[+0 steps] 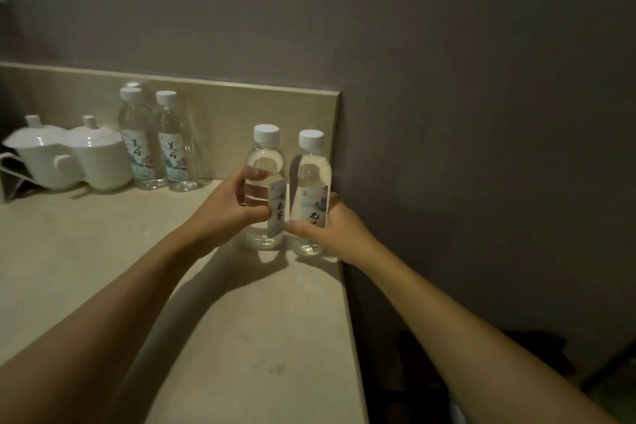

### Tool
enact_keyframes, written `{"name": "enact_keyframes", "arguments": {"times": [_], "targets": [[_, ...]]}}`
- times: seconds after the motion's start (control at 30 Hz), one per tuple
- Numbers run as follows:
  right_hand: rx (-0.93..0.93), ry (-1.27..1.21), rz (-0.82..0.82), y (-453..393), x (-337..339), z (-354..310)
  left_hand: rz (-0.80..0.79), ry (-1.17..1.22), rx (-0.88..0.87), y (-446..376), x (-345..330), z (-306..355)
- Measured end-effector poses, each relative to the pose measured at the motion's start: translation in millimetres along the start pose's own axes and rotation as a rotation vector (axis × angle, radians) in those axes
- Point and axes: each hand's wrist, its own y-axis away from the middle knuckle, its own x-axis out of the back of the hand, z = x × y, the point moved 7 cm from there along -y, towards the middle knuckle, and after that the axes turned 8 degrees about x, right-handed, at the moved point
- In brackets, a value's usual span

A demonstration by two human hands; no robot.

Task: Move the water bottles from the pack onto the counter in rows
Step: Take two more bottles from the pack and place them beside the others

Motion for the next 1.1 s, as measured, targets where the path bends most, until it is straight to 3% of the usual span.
{"name": "enact_keyframes", "arguments": {"times": [0.13, 0.3, 0.5, 0.77, 1.1], "targets": [[-0.073, 0.016, 0.037, 2, -8, -7, -0.128, -0.107, 0.034, -7, -3, -4], [-0.129, 0.062, 0.137, 7, -9, -15, 0.009, -0.191, -0.088, -10, 11, 2], [-0.150, 0.084, 0.295, 11, -19, -25, -0.096, -0.095, -0.077, -9, 25, -8], [-0.124, 0.123, 0.323, -9, -36, -33, 0.037, -0.074, -0.092, -8, 48, -18], [-0.129, 0.210, 0.277, -30, -44, -35, 0.189, -0.214, -0.033, -6, 60, -34]]}}
